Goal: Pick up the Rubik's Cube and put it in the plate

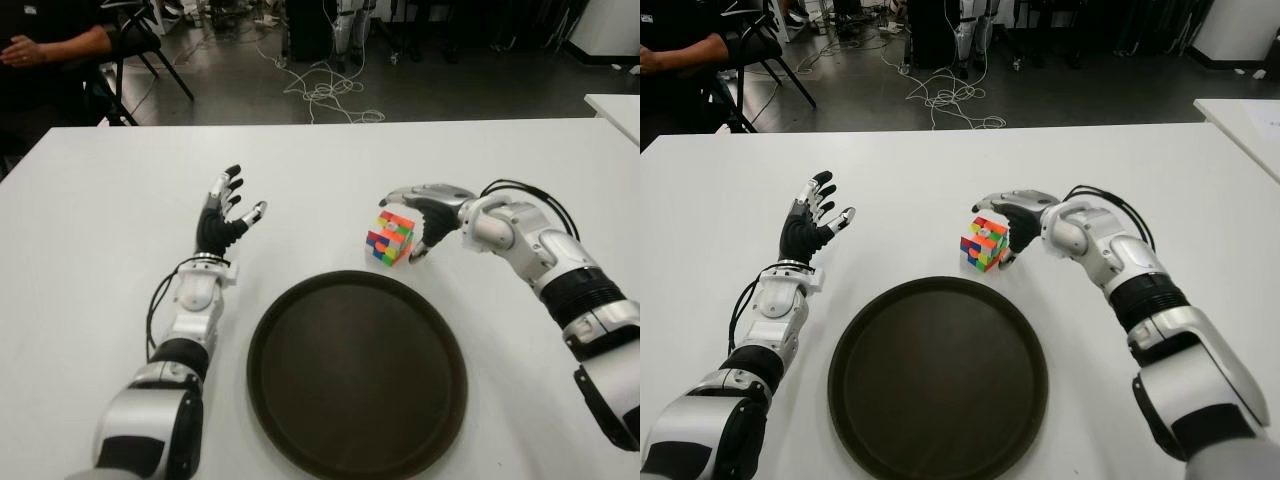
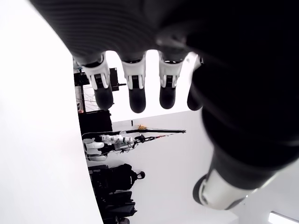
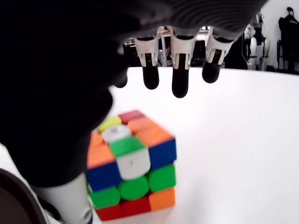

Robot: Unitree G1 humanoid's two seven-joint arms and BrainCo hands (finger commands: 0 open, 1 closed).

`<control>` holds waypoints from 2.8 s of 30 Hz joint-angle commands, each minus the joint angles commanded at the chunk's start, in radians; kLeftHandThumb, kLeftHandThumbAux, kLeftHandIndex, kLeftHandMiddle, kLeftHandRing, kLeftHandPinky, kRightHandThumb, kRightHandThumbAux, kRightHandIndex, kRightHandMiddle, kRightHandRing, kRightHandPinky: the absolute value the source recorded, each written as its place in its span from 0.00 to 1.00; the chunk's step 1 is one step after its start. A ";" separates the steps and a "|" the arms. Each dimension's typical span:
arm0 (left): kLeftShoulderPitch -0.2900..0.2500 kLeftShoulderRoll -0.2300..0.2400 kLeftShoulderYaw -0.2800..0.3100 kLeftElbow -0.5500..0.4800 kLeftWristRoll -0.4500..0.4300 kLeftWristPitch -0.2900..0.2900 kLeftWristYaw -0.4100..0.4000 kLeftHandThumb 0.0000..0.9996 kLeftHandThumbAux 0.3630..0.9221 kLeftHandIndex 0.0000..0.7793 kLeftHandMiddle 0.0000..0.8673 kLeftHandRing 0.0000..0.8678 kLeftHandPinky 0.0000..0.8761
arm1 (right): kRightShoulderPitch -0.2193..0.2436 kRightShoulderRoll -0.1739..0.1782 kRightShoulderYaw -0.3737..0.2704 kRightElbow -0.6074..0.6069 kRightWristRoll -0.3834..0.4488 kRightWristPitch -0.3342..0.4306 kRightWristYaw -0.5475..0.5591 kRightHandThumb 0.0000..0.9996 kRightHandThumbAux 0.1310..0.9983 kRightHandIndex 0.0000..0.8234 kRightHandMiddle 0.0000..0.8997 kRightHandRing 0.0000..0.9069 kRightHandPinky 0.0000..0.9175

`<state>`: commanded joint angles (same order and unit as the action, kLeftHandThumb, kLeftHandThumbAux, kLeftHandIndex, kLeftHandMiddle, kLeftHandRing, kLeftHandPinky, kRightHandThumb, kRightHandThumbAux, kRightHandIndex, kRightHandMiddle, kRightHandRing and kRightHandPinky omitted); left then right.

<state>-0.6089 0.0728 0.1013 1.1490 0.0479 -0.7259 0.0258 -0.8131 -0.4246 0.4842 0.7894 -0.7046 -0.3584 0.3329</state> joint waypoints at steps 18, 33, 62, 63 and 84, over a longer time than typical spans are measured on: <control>-0.004 -0.008 0.008 -0.003 -0.019 0.014 -0.018 0.00 0.80 0.07 0.12 0.08 0.06 | -0.018 0.031 0.030 0.089 -0.005 -0.044 -0.057 0.00 0.84 0.19 0.17 0.16 0.12; -0.005 -0.012 0.014 -0.011 -0.032 0.034 -0.038 0.00 0.79 0.06 0.10 0.07 0.05 | -0.019 0.047 0.038 0.121 -0.011 -0.042 -0.075 0.00 0.85 0.21 0.17 0.16 0.11; -0.003 -0.014 0.010 -0.010 -0.026 0.017 -0.026 0.00 0.78 0.06 0.10 0.07 0.04 | -0.021 0.054 0.062 0.147 -0.009 -0.042 -0.093 0.00 0.84 0.21 0.18 0.17 0.11; -0.003 -0.015 0.011 -0.007 -0.027 0.015 -0.025 0.00 0.77 0.06 0.10 0.07 0.03 | -0.026 0.062 0.066 0.179 -0.015 -0.041 -0.115 0.00 0.85 0.22 0.19 0.17 0.11; -0.006 -0.016 0.008 -0.002 -0.021 0.014 -0.018 0.00 0.77 0.06 0.11 0.07 0.03 | -0.074 0.101 0.090 0.368 -0.021 -0.041 -0.201 0.00 0.81 0.16 0.16 0.16 0.13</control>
<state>-0.6147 0.0565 0.1091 1.1473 0.0270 -0.7118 0.0074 -0.8872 -0.3231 0.5739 1.1577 -0.7260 -0.3996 0.1316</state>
